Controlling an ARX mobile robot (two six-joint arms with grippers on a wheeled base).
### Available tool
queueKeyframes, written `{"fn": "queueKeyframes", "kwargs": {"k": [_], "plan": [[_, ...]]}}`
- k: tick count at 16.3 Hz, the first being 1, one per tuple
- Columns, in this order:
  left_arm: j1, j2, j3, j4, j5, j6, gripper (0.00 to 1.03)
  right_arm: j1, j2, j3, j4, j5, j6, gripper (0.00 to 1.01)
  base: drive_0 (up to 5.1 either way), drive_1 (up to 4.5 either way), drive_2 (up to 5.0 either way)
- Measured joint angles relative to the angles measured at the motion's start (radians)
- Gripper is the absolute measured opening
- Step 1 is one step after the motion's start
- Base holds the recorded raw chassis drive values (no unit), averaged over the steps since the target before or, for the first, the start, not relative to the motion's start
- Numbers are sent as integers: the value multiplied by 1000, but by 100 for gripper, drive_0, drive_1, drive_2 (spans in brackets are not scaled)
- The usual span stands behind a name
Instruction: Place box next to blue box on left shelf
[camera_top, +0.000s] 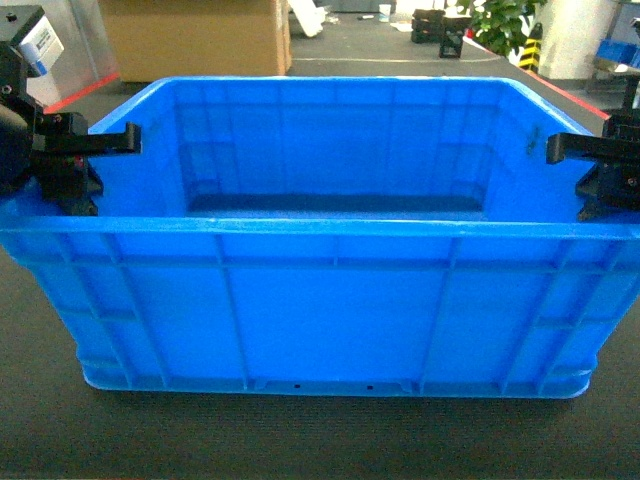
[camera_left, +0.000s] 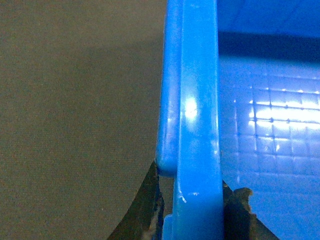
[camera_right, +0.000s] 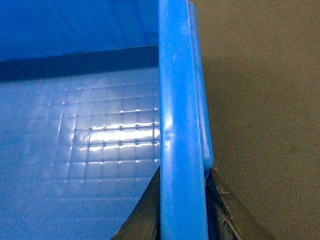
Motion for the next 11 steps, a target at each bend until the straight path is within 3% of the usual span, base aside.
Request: {"fn": "queueKeyframes", "kwargs": {"k": [3,4,7,8,9,11], "plan": [[-8,-29,-31,79,-29,5,15,6,-33,-58,103,8,4,16,0,0,0],[-18,-87,-55,153,-42,3,14,13,-85,-84,177,31,-6,16,0,0,0],[-36,-174,-76,271,-62,-8,14,25,-177,-100,354,82,-60,14,0,0,0],[-40,-193,-86,320,-57,-1,12,25,-192,-106,402,60,-102,9,0,0,0],[-40,-204,-90,325,-31,-16,9,20,-207,-108,414,64,-112,8,0,0,0],[-43,-208,-102,317,-39,-15,9,11,-208,-111,385,51,-109,8,0,0,0]]}}
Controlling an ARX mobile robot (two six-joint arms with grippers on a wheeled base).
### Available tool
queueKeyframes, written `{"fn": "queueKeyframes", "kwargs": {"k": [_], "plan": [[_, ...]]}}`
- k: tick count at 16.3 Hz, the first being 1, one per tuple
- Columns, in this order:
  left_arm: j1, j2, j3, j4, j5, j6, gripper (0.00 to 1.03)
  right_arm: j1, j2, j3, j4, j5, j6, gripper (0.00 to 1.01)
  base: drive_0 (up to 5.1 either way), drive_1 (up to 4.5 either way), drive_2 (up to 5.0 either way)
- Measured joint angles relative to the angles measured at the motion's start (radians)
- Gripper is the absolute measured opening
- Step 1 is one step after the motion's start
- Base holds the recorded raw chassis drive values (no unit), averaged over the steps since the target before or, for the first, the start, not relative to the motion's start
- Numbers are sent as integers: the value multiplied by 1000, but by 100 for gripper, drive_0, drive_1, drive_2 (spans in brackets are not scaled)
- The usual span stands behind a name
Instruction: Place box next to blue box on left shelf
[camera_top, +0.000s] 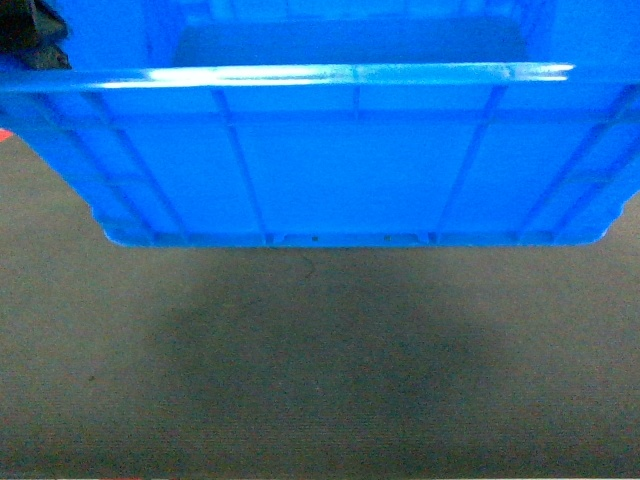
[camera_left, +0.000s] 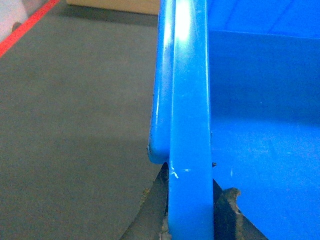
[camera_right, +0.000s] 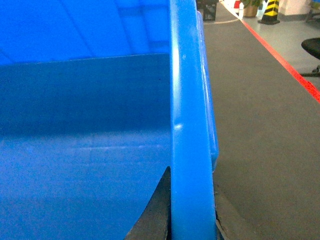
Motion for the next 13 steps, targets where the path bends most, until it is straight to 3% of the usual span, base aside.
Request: {"fn": "queueKeyframes", "kwargs": {"k": [13], "plan": [[-2,4,-23,29,-5,11,8,0,14,-8,-8,-11,6,8,-21,-21,-21]]}}
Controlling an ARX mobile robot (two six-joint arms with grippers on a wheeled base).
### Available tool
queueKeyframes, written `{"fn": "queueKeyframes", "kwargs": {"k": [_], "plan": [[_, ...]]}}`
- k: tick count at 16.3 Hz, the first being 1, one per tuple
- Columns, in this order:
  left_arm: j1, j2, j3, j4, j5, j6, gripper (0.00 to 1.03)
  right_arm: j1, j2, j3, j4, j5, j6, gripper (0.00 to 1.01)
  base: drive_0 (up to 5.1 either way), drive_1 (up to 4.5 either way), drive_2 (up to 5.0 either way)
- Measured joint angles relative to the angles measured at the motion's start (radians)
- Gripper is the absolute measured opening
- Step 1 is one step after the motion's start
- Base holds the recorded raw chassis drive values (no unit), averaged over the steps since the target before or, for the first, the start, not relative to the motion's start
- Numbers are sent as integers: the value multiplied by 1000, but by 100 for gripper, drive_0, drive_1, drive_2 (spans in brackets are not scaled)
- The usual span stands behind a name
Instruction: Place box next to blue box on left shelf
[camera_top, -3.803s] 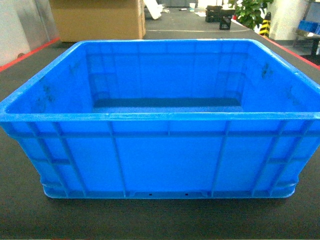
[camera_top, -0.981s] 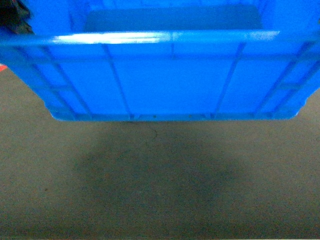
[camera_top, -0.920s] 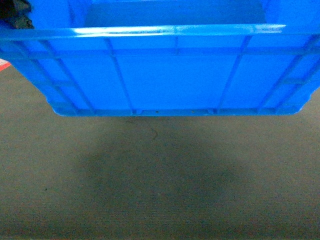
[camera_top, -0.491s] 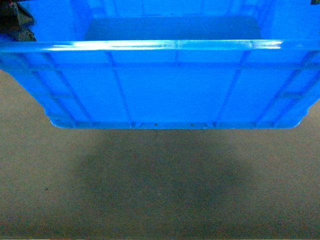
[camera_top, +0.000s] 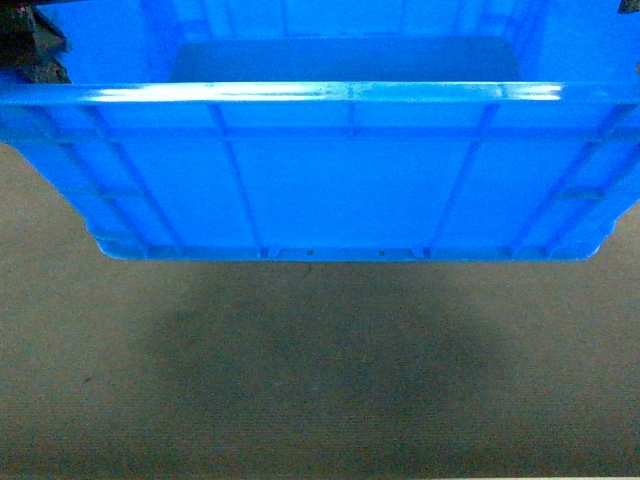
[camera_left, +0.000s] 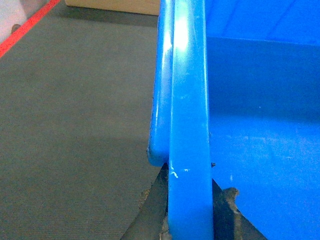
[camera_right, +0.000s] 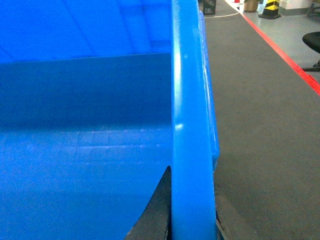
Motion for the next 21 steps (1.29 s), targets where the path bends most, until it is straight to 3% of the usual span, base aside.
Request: {"fn": "queueKeyframes", "kwargs": {"k": [21], "plan": [[-2,0,0,2,-2,0,8,-6,0,-2,0,-3,1,8,-160,-160,-160]]}}
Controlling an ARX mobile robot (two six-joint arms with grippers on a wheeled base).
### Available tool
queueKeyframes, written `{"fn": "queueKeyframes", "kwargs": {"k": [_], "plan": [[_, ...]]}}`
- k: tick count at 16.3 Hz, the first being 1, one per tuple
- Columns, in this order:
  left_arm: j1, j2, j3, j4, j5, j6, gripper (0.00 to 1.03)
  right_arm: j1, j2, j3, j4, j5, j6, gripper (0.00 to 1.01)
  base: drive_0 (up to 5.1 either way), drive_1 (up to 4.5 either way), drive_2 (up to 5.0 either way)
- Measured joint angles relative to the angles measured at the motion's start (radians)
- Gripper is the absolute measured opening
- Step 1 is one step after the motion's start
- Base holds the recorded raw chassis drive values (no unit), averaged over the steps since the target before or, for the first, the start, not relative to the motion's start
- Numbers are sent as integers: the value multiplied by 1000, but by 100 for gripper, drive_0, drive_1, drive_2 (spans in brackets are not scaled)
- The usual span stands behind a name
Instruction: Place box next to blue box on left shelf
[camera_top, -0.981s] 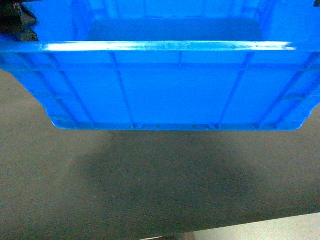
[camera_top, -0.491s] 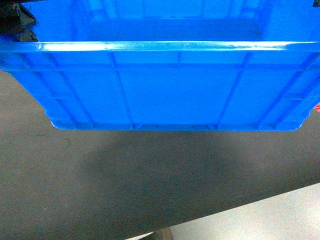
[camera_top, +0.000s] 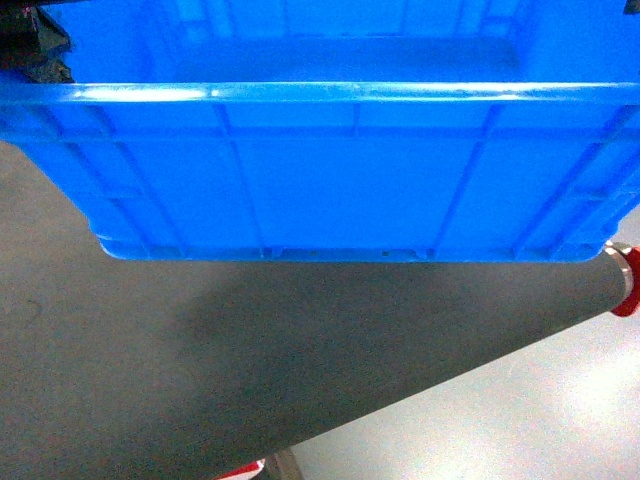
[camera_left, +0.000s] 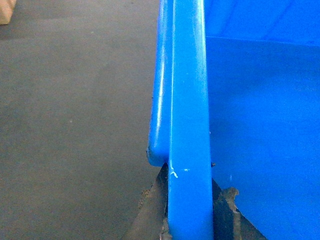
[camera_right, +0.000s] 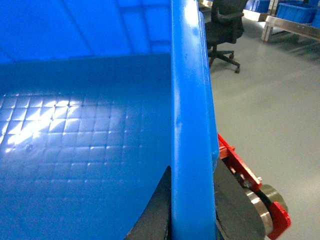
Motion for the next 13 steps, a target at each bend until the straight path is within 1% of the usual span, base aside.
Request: {"fn": "queueKeyframes", "kwargs": {"k": [13], "plan": [[0,0,0,0,0,0,8,0,0,0,0,0,0,8,-149,-149,-149]]}}
